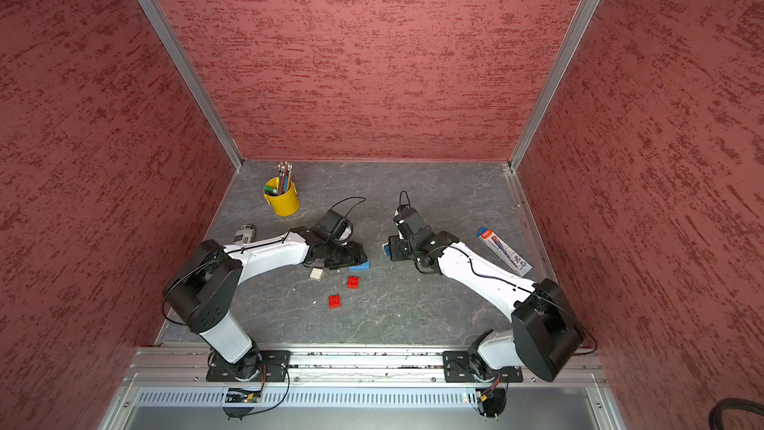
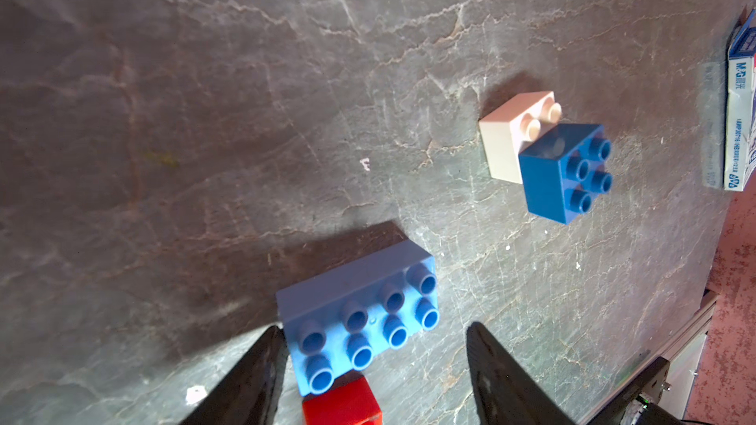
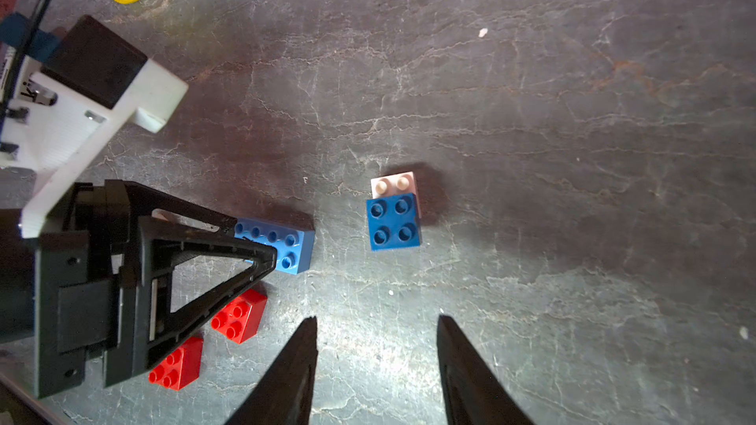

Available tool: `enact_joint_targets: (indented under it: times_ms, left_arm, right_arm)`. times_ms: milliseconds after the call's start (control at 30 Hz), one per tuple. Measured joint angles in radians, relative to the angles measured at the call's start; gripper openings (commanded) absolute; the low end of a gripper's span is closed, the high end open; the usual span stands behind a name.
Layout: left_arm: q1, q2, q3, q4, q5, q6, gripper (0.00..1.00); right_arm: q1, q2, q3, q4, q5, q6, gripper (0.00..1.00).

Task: Assemble the letter y with lego
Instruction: Move the lego brick at the center of the board, then pick up the lego brick from the center of the board.

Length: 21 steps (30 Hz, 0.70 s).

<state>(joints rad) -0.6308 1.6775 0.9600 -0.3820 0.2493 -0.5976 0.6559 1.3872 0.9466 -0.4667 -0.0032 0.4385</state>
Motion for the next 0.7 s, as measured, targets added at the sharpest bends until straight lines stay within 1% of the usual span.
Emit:
enact_joint_targets:
  times_ms: [67,200,333,400,533,700]
  left_arm:
    - [0.008,-0.040,-0.031,-0.009,0.000,0.004,0.72]
    - [0.056,-0.196,-0.124,-0.041,-0.003,0.004,0.72]
    - [0.127,-0.370,-0.212,-0.084,-0.003,0.000,0.72]
    - [0.167,-0.443,-0.251,-0.111,-0.003,-0.004,0.72]
    - [0.219,-0.522,-0.299,-0.151,0.003,-0.016,0.72]
    - [0.246,-0.535,-0.320,-0.180,0.018,-0.016,0.72]
  right_arm:
    - [0.007,-0.001,0.000,-0.003,-0.011,0.021,0.51]
    - [0.047,0.001,0.002,-0.011,-0.034,0.079,0.51]
    - [0.124,0.026,0.019,-0.017,-0.051,0.135,0.52]
    - [0.171,0.066,0.041,-0.020,-0.063,0.166,0.52]
    - [0.241,0.175,0.094,-0.032,-0.078,0.214,0.52]
    - [0.286,0.295,0.142,-0.041,-0.092,0.277,0.54]
